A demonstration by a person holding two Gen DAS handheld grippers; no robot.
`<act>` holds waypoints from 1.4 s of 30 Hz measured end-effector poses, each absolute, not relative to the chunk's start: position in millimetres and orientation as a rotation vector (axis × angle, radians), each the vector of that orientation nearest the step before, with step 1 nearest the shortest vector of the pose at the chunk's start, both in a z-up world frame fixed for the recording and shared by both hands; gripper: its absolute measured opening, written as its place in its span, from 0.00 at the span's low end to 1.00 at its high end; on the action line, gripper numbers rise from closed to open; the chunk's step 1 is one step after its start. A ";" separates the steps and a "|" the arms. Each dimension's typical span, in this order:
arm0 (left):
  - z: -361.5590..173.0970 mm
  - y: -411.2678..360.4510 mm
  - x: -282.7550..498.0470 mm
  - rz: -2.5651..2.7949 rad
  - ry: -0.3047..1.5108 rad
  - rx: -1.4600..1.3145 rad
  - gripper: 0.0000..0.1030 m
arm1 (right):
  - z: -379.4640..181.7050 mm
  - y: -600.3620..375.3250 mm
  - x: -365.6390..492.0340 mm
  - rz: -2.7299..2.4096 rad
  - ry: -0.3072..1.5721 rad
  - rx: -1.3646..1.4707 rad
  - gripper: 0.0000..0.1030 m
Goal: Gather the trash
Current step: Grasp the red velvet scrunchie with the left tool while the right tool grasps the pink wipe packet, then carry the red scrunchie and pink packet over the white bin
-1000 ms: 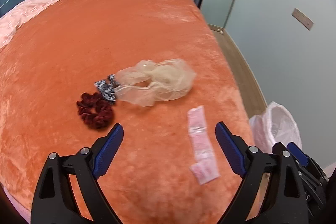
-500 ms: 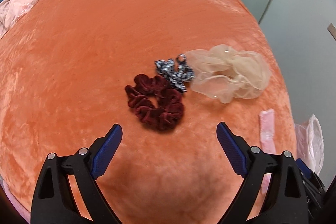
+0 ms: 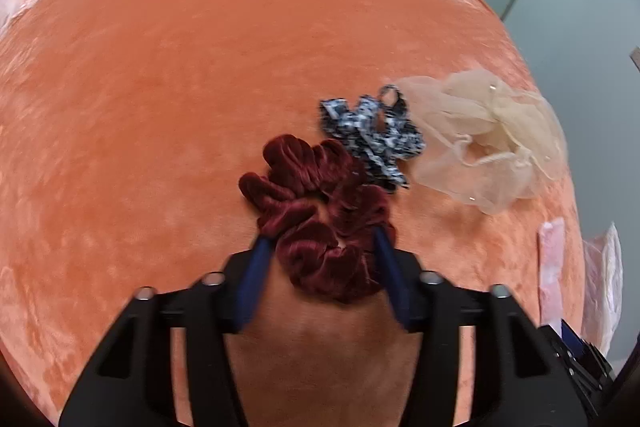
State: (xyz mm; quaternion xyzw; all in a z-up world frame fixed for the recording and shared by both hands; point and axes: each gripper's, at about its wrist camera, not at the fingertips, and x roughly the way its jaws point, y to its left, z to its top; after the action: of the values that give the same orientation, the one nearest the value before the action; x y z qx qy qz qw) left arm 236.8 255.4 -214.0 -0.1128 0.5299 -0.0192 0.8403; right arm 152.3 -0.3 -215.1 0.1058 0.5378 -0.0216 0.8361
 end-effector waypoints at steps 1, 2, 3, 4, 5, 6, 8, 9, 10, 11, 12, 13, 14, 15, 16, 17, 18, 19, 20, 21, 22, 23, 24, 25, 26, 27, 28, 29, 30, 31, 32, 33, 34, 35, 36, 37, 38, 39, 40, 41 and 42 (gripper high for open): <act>-213.8 252.8 236.7 -0.064 1.125 -0.244 0.25 | -214.0 1.8 151.0 -0.039 1.138 0.229 0.21; -212.2 249.8 235.7 -0.074 1.128 -0.244 0.22 | -213.0 3.6 150.8 -0.027 1.139 0.237 0.15; -208.7 245.0 233.8 -0.074 1.123 -0.224 0.21 | -210.2 4.6 150.1 -0.022 1.137 0.241 0.14; -206.1 241.9 231.6 -0.076 1.119 -0.211 0.20 | -207.6 4.0 148.6 -0.016 1.132 0.247 0.10; -201.9 237.5 228.7 -0.081 1.112 -0.199 0.19 | -203.8 5.1 147.6 -0.008 1.125 0.253 0.07; -197.4 233.3 225.9 -0.087 1.106 -0.194 0.18 | -198.4 5.4 145.5 0.002 1.112 0.259 0.05; -184.3 222.7 217.7 -0.109 1.086 -0.192 0.18 | -185.6 2.9 139.2 0.020 1.082 0.270 0.04; -176.2 216.9 212.4 -0.124 1.075 -0.194 0.18 | -179.1 2.4 137.4 0.027 1.067 0.274 0.04; -170.6 214.1 209.8 -0.133 1.068 -0.195 0.18 | -171.0 1.1 134.6 0.032 1.049 0.280 0.04; -162.8 207.9 205.0 -0.146 1.057 -0.195 0.18 | -164.4 -3.4 135.3 0.037 1.034 0.286 0.03; -155.2 200.9 199.9 -0.162 1.048 -0.195 0.18 | -155.9 -5.7 132.2 0.043 1.015 0.296 0.03; -150.1 194.5 197.7 -0.175 1.042 -0.193 0.18 | -148.1 -7.6 128.9 0.048 0.995 0.303 0.03; -142.4 185.1 193.1 -0.194 1.032 -0.189 0.18 | -139.1 -11.0 125.8 0.050 0.973 0.309 0.03; -134.6 175.3 188.5 -0.213 1.022 -0.182 0.18 | -131.2 -15.1 122.8 0.052 0.953 0.314 0.03; -129.6 169.8 186.6 -0.227 1.016 -0.178 0.18 | -124.3 -18.6 120.1 0.052 0.936 0.319 0.03; -122.2 159.3 182.6 -0.250 1.007 -0.170 0.18 | -118.2 -22.5 118.1 0.050 0.920 0.324 0.03; -117.6 151.3 181.6 -0.265 1.001 -0.164 0.18 | -110.7 -28.0 115.5 0.049 0.901 0.330 0.03; -109.8 140.7 177.8 -0.286 0.990 -0.153 0.18 | -105.1 -34.0 113.2 0.046 0.885 0.337 0.03; -103.1 131.9 175.1 -0.302 0.982 -0.146 0.18 | -99.1 -39.8 109.5 0.043 0.871 0.342 0.03; -95.2 120.4 171.4 -0.325 0.973 -0.140 0.18 | -92.4 -45.5 106.5 0.038 0.854 0.348 0.03; -88.9 111.0 168.3 -0.343 0.966 -0.133 0.18 | -85.5 -52.2 103.1 0.030 0.835 0.356 0.03; -85.1 104.4 165.2 -0.356 0.961 -0.126 0.18 | -80.9 -58.6 101.6 0.023 0.818 0.364 0.03; -79.6 96.4 161.6 -0.374 0.954 -0.114 0.18 | -73.2 -68.1 97.6 0.010 0.794 0.377 0.03; -73.6 84.7 158.1 -0.397 0.945 -0.096 0.18 | -68.2 -74.6 94.5 -0.001 0.778 0.387 0.03; -67.7 72.9 154.7 -0.420 0.936 -0.076 0.18 | -61.6 -84.8 90.5 -0.015 0.756 0.401 0.03; -62.3 61.2 152.0 -0.442 0.928 -0.060 0.18 | -57.7 -92.3 88.8 -0.030 0.740 0.408 0.03; -59.7 51.9 152.2 -0.456 0.924 -0.052 0.18 | -53.3 -101.4 86.3 -0.048 0.723 0.416 0.03; -55.8 42.0 149.9 -0.477 0.920 -0.042 0.18 | -50.0 -110.5 83.5 -0.064 0.709 0.424 0.03; -53.4 31.4 149.0 -0.496 0.917 -0.034 0.18 | -46.8 -121.6 79.9 -0.084 0.695 0.435 0.03; -49.5 20.2 146.0 -0.519 0.912 -0.023 0.18 | -44.5 -133.2 76.4 -0.105 0.682 0.446 0.03; -45.8 9.0 142.7 -0.546 0.907 -0.010 0.18 | -43.8 -142.8 72.1 -0.119 0.673 0.457 0.03; -43.8 1.5 139.8 -0.563 0.902 0.000 0.18 | -41.9 -154.8 67.3 -0.138 0.662 0.470 0.03; -40.5 -10.3 136.6 -0.585 0.893 0.019 0.18 | -41.1 -164.0 63.9 -0.156 0.655 0.479 0.03; -37.6 -20.0 132.7 -0.605 0.886 0.036 0.18 | -40.9 -172.9 60.6 -0.171 0.647 0.490 0.03; -36.4 -28.6 130.4 -0.624 0.882 0.049 0.18 | -40.5 -183.3 56.4 -0.188 0.640 0.502 0.03; -35.0 -39.9 127.4 -0.645 0.879 0.064 0.18 | -40.6 -192.3 52.7 -0.204 0.634 0.512 0.03; -34.7 -51.1 125.1 -0.667 0.878 0.079 0.18 | -41.0 -198.6 48.9 -0.216 0.629 0.518 0.03; -35.2 -58.3 123.7 -0.680 0.879 0.088 0.18 | -41.7 -206.4 45.0 -0.231 0.623 0.526 0.03; -35.6 -69.3 121.9 -0.696 0.879 0.102 0.18 | -42.3 -212.7 41.5 -0.244 0.618 0.533 0.03; -36.2 -79.6 120.2 -0.712 0.880 0.115 0.18 | -43.4 -220.4 38.3 -0.256 0.614 0.542 0.03; -36.6 -88.6 118.5 -0.728 0.881 0.123 0.18 | -44.6 -224.9 33.6 -0.266 0.611 0.546 0.03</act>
State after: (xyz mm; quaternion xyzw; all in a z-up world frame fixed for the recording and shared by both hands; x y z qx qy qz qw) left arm 118.5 -88.6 -36.6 0.0581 0.4167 -0.3443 0.8393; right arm 33.6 -224.9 -44.6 0.2647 0.2961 -0.1288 0.9087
